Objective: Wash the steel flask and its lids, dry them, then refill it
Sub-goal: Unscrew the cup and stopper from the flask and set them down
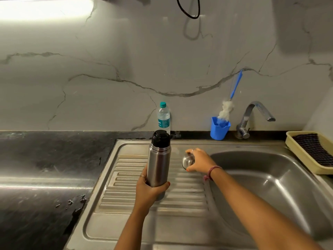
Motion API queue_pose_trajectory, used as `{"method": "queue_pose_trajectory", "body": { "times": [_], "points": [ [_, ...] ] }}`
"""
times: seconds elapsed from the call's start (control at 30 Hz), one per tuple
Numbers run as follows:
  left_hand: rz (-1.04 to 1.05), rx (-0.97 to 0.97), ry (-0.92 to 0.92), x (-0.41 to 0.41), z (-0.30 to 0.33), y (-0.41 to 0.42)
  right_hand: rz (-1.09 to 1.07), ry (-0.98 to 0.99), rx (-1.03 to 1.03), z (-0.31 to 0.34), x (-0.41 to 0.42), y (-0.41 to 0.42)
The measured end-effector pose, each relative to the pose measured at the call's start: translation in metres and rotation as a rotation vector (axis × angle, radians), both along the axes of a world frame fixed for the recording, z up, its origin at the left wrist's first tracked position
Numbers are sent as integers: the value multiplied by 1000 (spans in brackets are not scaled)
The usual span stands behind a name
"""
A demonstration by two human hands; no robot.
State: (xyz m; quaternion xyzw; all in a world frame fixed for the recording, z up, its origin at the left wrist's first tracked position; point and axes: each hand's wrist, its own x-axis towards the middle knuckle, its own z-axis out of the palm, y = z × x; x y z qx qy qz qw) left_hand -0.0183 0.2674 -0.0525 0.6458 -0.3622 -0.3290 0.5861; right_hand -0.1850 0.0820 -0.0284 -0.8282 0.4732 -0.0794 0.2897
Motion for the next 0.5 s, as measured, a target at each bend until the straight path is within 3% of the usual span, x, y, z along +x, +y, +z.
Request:
{"method": "queue_pose_trajectory", "body": {
  "times": [0.5],
  "points": [
    [-3, 26, -6, 9, -4, 2, -10, 77, 51, -37, 7, 1]
  ]
}}
